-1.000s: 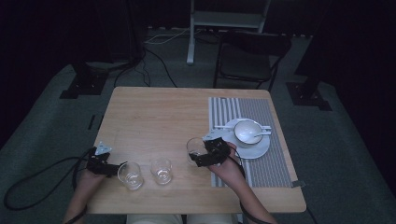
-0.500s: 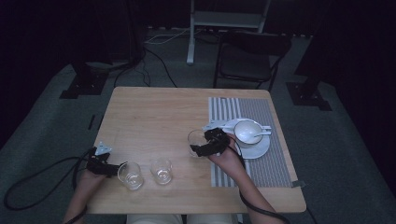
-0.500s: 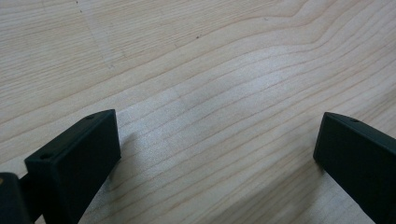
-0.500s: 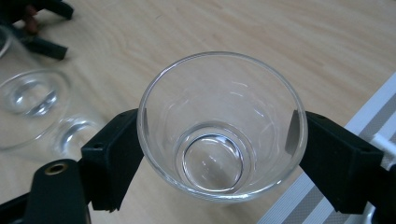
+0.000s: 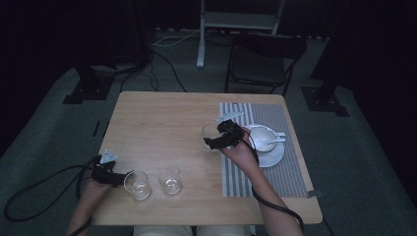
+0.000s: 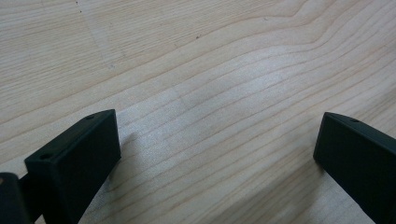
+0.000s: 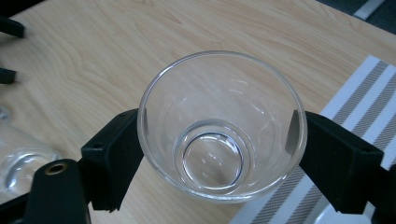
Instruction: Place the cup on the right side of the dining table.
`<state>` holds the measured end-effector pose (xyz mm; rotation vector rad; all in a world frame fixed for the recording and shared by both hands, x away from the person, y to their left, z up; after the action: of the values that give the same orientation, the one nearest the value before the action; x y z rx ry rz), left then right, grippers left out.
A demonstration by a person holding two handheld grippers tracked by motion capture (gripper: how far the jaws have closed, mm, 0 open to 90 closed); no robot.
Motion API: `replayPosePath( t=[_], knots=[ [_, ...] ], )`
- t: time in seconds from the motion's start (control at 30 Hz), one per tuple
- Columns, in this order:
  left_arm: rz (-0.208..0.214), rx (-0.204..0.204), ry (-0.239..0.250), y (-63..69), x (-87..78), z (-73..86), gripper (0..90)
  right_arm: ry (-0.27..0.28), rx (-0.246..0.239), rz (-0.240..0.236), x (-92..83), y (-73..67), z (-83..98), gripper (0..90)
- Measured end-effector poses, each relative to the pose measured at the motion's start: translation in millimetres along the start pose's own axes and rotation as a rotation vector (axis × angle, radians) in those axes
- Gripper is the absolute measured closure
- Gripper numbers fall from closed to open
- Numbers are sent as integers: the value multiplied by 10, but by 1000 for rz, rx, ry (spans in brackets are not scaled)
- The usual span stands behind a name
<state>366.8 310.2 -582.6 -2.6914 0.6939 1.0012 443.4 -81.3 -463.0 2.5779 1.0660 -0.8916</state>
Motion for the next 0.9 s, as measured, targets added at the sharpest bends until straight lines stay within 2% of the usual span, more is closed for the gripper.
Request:
replayPosePath(
  t=[0.33, 0.63, 0.8, 0.83, 0.9],
  knots=[
    [3, 0, 0, -1, 1, -1, 9, -11, 21, 53, 156, 271, -175, 182],
    [4, 1, 1, -3, 1, -1, 9, -23, 83, 104, 264, 597, -294, 182],
    [4, 1, 1, -3, 2, -1, 9, -33, 111, 157, 317, 790, -330, 181],
    [4, 1, 1, -3, 2, -1, 9, -33, 111, 157, 317, 790, -330, 181],
    [4, 0, 1, -3, 2, 0, 10, -49, 138, 188, 338, 914, -346, 181]
  ],
)
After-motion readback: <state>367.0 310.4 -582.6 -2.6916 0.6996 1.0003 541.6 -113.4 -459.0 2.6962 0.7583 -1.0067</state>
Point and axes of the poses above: each handheld gripper's, and its own axes: x roughly forward along the jaws, z roughly out of its underside, y roughly to its right, the point moved 5 cm from there along x, roughly forward along the jaws, and after that the axes turned 6 degrees about y, right-handed, at the moved point
